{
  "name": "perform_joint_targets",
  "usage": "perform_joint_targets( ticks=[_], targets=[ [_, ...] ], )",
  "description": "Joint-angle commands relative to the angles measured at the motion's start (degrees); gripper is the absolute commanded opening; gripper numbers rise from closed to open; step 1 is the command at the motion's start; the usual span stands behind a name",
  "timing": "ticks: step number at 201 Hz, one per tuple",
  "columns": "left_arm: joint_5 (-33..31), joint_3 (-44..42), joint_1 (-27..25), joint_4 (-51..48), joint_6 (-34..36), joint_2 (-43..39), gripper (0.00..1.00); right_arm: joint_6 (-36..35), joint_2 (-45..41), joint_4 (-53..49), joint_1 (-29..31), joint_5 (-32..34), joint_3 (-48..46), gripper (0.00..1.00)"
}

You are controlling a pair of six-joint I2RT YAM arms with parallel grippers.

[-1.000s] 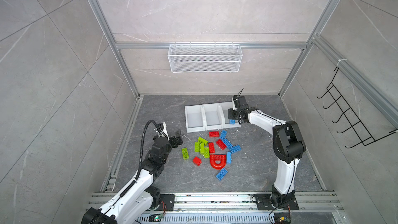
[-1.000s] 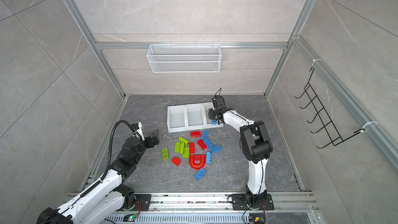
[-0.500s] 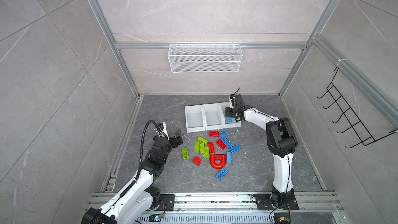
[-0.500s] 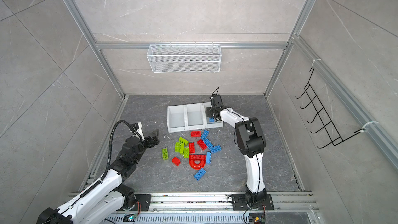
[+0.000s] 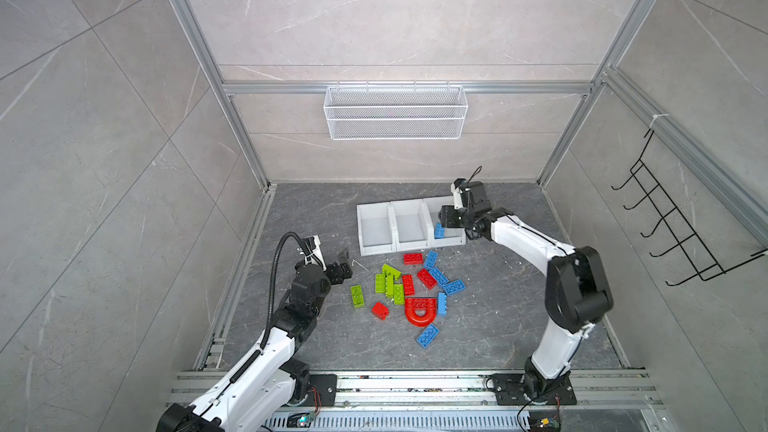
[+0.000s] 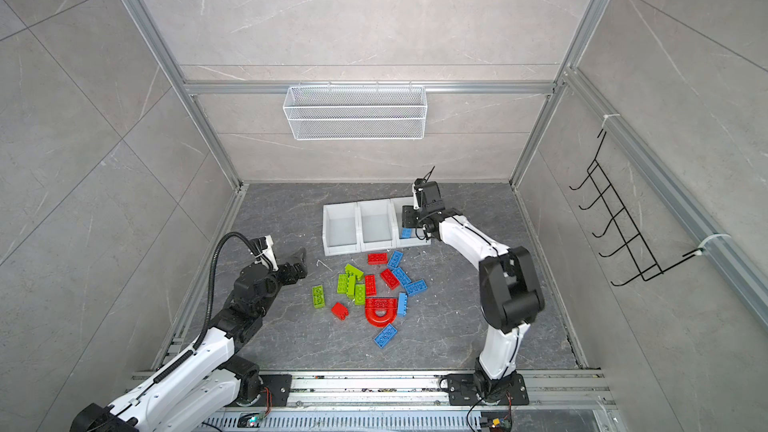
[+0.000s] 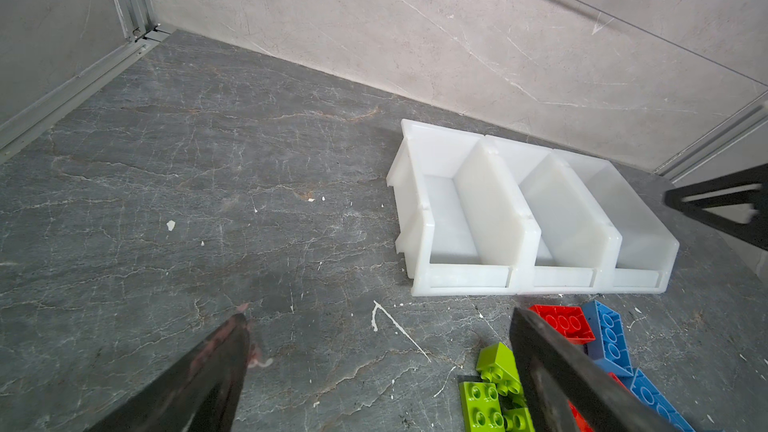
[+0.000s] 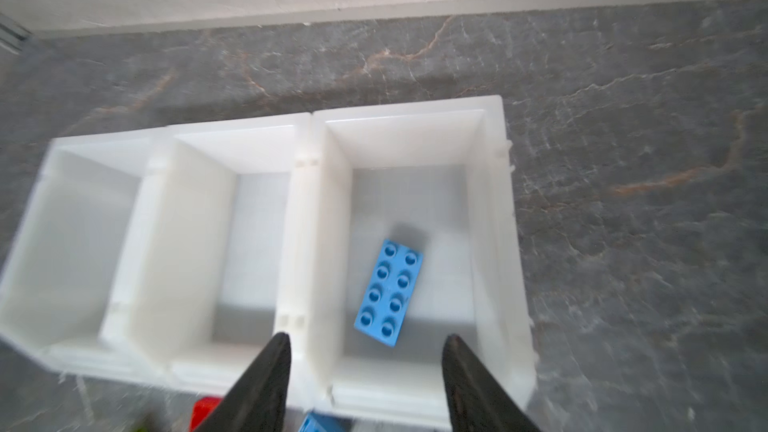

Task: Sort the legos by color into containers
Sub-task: 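Return the right gripper to the pile and grasp another blue brick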

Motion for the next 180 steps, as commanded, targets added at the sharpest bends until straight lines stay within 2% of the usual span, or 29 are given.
perform_joint_targets(
  ticks=[1, 25, 56, 91, 128, 180],
  targets=[
    [1.21, 0.41, 0.13, 1.69, 0.82, -0.40, 0.99, -0.37, -7.77, -5.51, 3.33, -2.17, -6.92, 0.60],
    [1.15, 0.39, 0.09, 1.52, 0.79, -0.73, 0.99, 2.30, -14.01, -10.90, 8.06, 0.67, -13.78, 0.60],
    [0.85, 0.26, 0.05, 1.25, 0.81, -1.26, 0.99, 10.76, -21.59, -15.78, 15.33, 6.21, -22.35, 0.58],
    [1.19, 0.32, 0.10, 1.41, 0.39, -1.01, 0.99, 19.15, -25.61, -18.85, 23.02, 10.78, -28.08, 0.56],
    [1.61, 0.26, 0.10, 1.62, 0.07, -0.67, 0.99, 24.45, -23.23, -15.50, 30.27, 12.53, -30.27, 0.55],
    [1.27, -0.45, 0.10, 2.65, -0.02, -0.52, 0.99, 25.01, -17.16, -13.27, 30.95, 14.17, -30.52, 0.55]
  ],
)
